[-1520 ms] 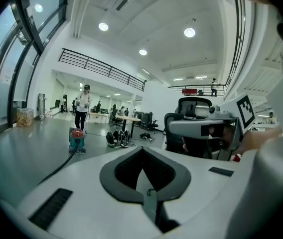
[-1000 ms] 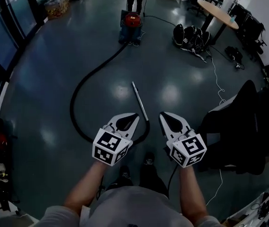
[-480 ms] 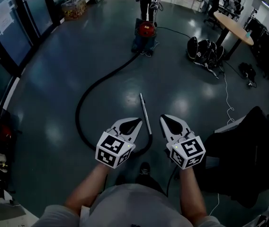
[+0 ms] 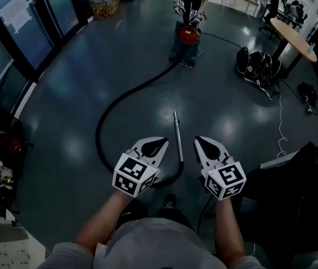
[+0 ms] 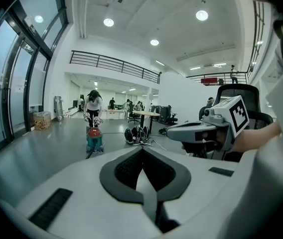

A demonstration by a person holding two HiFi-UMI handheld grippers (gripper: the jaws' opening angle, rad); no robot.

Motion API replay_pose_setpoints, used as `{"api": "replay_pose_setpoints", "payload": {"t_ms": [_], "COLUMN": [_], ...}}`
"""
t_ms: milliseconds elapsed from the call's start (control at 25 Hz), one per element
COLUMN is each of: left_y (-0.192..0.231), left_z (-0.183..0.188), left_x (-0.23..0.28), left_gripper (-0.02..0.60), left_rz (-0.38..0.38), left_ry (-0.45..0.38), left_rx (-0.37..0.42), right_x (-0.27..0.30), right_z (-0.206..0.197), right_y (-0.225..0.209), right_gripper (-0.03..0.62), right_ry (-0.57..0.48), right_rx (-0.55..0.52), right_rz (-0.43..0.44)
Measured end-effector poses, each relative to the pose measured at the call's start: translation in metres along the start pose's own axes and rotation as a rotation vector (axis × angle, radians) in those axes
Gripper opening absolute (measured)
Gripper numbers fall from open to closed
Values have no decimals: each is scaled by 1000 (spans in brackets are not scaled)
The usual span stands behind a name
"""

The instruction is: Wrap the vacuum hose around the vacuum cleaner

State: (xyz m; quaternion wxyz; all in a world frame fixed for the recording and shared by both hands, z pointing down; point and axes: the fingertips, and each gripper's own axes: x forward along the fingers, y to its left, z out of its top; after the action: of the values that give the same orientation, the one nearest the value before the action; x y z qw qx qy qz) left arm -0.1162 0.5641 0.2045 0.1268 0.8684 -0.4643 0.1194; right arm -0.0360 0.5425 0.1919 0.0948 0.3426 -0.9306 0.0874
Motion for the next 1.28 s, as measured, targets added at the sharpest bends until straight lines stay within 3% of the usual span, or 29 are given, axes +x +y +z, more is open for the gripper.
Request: {"api": "replay_pose_setpoints", "payload": {"t_ms": [160, 480, 680, 960, 1280], "left_y": [13, 37, 52, 64, 69], "left_z": [2, -8, -24, -65, -179], "left_x": [8, 13, 27, 58, 106], "left_gripper": [6, 6, 6, 6, 6], "left_rz": [5, -63, -92, -129, -177], "left_ry": [-7, 9, 36, 119, 256], "left_rx": [-7, 4, 0, 1, -54], "right_x": [12, 31, 44, 64, 89], "right_z": [-1, -7, -26, -90, -226], "right_y": [-6, -6, -9, -26, -52], "right_gripper": [5, 5, 5, 6, 6], "right_ry": [5, 26, 69, 187, 349], "right_rx": [0, 15, 14, 30, 164], "right_rz": [-2, -82, -80, -84, -81]}}
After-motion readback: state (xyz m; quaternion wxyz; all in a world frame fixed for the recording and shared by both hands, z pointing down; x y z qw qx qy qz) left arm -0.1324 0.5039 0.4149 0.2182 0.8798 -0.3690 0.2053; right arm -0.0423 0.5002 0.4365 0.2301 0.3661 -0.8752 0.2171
